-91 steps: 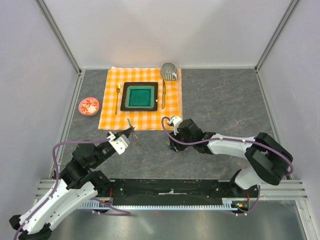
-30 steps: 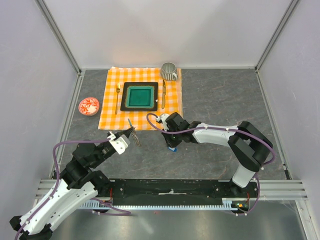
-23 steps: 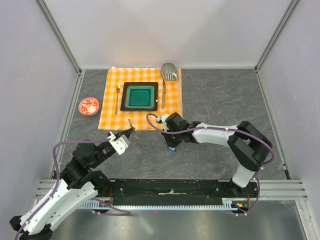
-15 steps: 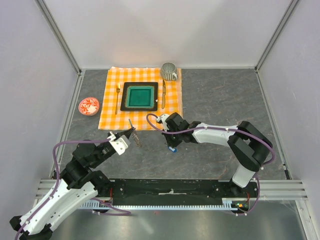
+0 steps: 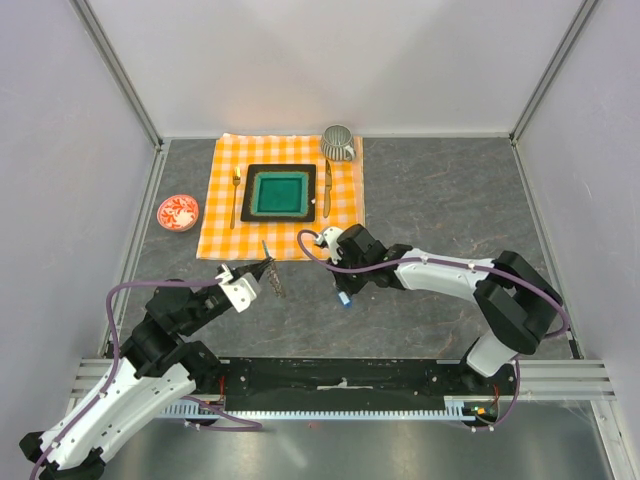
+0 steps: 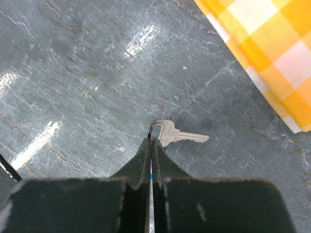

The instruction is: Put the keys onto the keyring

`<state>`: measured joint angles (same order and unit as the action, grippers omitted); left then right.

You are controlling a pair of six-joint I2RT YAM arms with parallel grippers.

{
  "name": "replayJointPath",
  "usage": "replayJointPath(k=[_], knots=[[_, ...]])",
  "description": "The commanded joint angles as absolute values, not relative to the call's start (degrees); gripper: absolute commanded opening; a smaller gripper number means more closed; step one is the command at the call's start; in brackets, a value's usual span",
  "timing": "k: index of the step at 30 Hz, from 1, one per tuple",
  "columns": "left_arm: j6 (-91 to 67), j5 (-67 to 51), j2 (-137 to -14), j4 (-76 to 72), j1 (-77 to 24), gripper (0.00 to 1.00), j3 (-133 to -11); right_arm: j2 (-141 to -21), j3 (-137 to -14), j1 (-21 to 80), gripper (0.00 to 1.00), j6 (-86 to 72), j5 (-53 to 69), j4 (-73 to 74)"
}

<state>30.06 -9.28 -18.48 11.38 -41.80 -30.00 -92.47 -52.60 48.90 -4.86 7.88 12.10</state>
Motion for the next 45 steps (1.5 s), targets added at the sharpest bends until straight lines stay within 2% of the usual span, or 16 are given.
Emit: replayJointPath(k=[1,10,15,23,32,45], knots=[[28.04,-10.9,-18.81,7.12,-41.4,0.02,-30.76,-94.21,-51.77,49.13,0.0,-3.69,9.76,10.19],[28.04,-10.81,-19.16,7.29,-41.4,0.02,-30.85,-97.38,-53.79,49.22,0.02,-2.2,9.49,10.46],[28.04,-10.72,-19.07,7.29,-41.31,0.02,-30.76,-96.42,-54.58,49.22,0.16,-2.81,8.53,12.04],[28.04,-10.9,-19.07,7.29,-41.22,0.02,-30.85,-93.61,-54.84,49.31,0.25,-3.69,8.09,14.5],[27.95,-11.07,-19.07,7.29,-41.13,0.02,-30.85,-93.25,-55.28,49.13,0.28,-4.13,9.05,15.12],[27.95,-11.25,-19.16,7.29,-40.96,0.02,-30.85,-95.01,-55.2,49.57,0.24,-4.39,8.53,15.82]])
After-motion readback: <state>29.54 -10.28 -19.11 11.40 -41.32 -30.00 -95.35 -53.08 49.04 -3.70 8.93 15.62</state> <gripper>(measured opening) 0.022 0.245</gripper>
